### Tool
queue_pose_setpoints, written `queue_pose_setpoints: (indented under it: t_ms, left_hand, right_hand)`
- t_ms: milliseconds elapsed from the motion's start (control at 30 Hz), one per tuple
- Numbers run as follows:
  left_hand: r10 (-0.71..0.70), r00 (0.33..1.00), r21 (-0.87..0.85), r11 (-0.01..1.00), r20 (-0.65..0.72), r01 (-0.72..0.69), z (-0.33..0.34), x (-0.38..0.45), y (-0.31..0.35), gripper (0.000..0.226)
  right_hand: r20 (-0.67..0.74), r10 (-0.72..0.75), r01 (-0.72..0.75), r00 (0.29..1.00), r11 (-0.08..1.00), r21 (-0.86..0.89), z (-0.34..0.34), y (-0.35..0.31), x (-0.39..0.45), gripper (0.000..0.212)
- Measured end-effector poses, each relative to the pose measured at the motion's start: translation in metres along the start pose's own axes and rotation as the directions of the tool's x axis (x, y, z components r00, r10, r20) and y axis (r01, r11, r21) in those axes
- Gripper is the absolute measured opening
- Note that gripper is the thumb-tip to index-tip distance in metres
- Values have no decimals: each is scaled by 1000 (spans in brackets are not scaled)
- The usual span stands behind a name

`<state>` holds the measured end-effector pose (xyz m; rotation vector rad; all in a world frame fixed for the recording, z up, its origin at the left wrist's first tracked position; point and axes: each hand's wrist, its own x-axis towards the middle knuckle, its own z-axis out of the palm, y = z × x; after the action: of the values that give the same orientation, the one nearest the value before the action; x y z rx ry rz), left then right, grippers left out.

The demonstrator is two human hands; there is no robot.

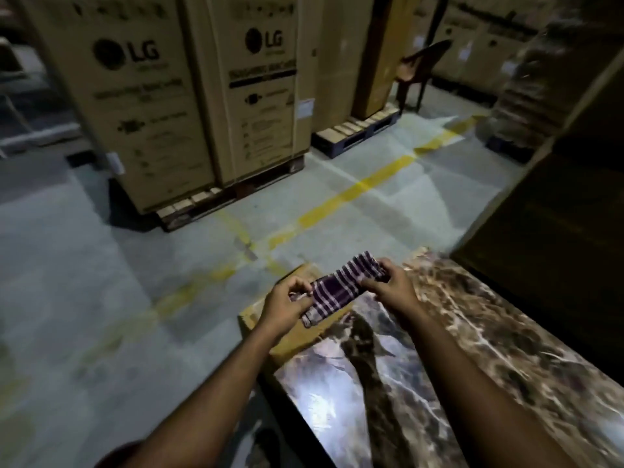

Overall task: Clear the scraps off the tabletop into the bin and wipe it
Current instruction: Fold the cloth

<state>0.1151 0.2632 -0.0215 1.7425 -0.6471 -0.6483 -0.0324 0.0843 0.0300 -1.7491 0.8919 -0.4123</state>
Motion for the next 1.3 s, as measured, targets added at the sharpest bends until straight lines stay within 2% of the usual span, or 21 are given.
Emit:
queue_pose_setpoints:
  t_ms: [67,200,233,300,367,400,467,533,667,733,800,833,867,933,1000,1067,1133,1233,1300]
  left_hand:
    - [-37,999,63,997,-6,37,-30,21,-23,29]
    - [-121,991,163,978,-52,128,-57,46,-75,33]
    - [-141,989,166,975,-46,147,-59,51,-87,33]
    - [-160,987,181,970,-35,163,-58,58,-109,34]
    - [-203,979,190,960,-25,204,-54,65,-133,39]
    - [-227,974,200,954,-16,225,-51,71,-144,38]
    - [-242,970,230,943,-20,240,-46,86,-169,31]
    - [-217,973,278,933,-80,231,-38,103,-195,29]
    - [-113,982,351,923,-151,160,-20,135,-236,25]
    - [-35,992,404,911,-122,82,-17,151,-250,20]
    - [93,995,497,865,-20,-71,-18,167,-267,15]
    - [129,989,586,798,68,-144,-19,173,-274,12]
    - [107,986,682,712,132,-168,-18,177,-281,11]
    - [46,983,829,531,175,-173,-16,180,-286,16]
    - [76,975,886,407,208,-220,-12,175,-285,15]
    - [135,964,878,398,231,-266,-5,169,-284,17]
    - [124,956,854,430,265,-293,4,164,-286,22]
    - [-3,971,858,470,238,-209,11,163,-285,27]
    - [-78,977,874,464,200,-142,12,166,-286,32]
  right_hand:
    - [1,42,-42,999,998,-51,39,1,28,6]
    - [-7,171,-170,985,974,-149,91,29,71,9]
    - [-17,196,-196,980,964,-182,99,35,79,13]
    - [-20,236,-234,972,944,-234,111,46,94,34]
    - [31,275,-254,961,920,-299,123,62,112,54]
    - [62,290,-248,955,897,-366,129,70,123,55]
    - [115,301,-212,947,850,-482,143,93,150,40]
    - [101,318,-217,943,814,-539,156,114,171,28]
    - [74,336,-226,939,765,-603,172,145,206,25]
    - [115,328,-182,938,745,-642,177,162,226,23]
    - [160,299,-116,941,728,-676,185,174,244,23]
    - [181,275,-76,944,717,-693,190,179,251,24]
    - [205,263,-37,943,693,-720,196,186,257,25]
    - [253,268,13,930,663,-749,205,192,264,34]
    - [274,270,37,923,647,-762,211,192,262,46]
    - [290,212,118,933,582,-805,212,190,254,47]
    - [356,168,238,919,484,-842,212,192,248,44]
    - [504,195,387,841,433,-814,220,193,249,39]
    - [593,248,483,766,386,-786,225,202,254,47]
